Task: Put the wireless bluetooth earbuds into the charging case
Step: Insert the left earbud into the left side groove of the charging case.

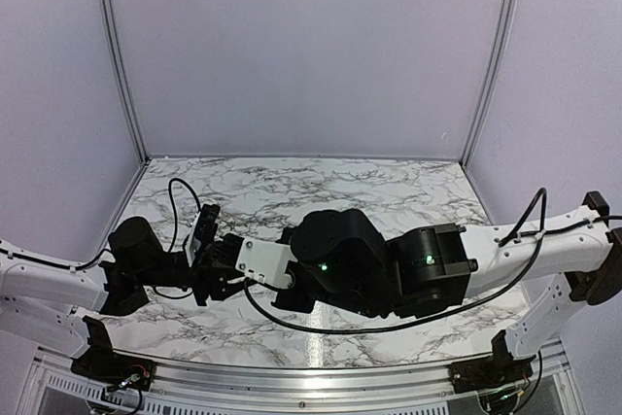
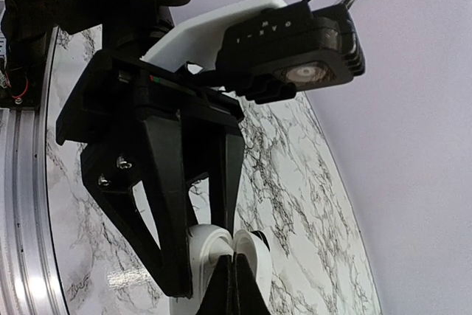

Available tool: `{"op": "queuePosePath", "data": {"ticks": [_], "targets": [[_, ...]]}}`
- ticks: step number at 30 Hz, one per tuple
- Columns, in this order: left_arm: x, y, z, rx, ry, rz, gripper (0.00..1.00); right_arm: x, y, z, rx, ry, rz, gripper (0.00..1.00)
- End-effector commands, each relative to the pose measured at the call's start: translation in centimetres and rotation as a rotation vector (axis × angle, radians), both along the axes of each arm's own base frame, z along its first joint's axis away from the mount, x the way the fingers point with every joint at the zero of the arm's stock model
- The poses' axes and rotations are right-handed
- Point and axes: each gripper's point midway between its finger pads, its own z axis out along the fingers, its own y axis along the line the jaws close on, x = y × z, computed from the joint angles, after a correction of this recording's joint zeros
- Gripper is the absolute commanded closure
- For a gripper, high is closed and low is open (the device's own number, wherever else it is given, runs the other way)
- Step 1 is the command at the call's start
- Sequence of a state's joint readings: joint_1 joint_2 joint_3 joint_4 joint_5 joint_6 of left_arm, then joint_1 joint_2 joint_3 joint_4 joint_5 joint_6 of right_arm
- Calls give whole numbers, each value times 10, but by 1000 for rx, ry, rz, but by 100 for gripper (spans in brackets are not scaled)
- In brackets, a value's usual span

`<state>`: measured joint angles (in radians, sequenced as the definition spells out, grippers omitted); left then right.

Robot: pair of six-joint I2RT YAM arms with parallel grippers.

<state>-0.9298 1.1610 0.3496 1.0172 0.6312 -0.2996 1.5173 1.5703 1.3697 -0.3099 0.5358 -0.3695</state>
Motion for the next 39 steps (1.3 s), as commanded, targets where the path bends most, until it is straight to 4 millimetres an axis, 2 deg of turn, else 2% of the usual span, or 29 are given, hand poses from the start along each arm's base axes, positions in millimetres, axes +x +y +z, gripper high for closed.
{"op": "queuePosePath", "data": {"ticks": [1,9,17,39], "targets": [[-4,8,32,-105,-74,9,100,-18,2,-6,-1,62,67,100],[-4,12,38,-128,-94,27,100,-21,6,-13,-3,103,73,100],[-2,20,46,-154,-127,74,100,-16,4,-23,1,168,54,100],[9,26,50,-170,-170,164,100,-12,13,-49,29,357,37,100]]}}
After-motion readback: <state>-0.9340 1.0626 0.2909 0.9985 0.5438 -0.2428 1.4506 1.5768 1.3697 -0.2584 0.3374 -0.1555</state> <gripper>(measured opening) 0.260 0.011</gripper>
